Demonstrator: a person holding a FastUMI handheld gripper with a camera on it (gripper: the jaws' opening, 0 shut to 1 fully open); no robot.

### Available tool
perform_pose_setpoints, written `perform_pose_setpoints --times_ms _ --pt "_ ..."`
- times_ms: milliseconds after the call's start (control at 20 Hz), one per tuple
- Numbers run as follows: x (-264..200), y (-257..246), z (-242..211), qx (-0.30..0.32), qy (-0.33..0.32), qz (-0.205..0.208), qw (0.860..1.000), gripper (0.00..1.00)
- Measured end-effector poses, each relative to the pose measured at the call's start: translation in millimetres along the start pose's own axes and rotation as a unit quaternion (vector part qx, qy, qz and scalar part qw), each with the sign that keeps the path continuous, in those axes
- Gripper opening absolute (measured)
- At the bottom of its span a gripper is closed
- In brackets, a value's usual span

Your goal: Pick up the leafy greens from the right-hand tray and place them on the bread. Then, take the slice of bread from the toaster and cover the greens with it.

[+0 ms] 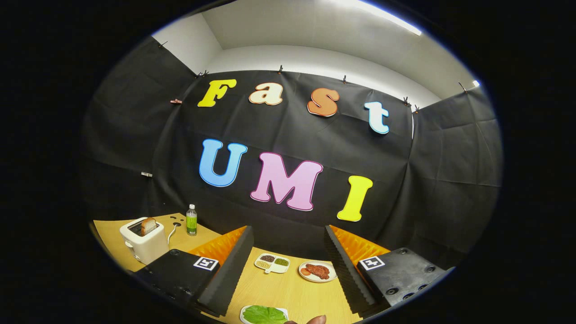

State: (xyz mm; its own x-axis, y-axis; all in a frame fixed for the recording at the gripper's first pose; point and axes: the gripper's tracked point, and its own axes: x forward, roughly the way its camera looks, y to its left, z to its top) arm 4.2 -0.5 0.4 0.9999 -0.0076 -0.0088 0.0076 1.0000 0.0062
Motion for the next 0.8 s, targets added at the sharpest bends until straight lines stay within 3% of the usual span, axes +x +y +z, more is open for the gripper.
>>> perform_pose_setpoints --times_ms 800 --pt "-3.8 -1.9 -2.5 -0.001 0.004 -0.003 1.000 0.97"
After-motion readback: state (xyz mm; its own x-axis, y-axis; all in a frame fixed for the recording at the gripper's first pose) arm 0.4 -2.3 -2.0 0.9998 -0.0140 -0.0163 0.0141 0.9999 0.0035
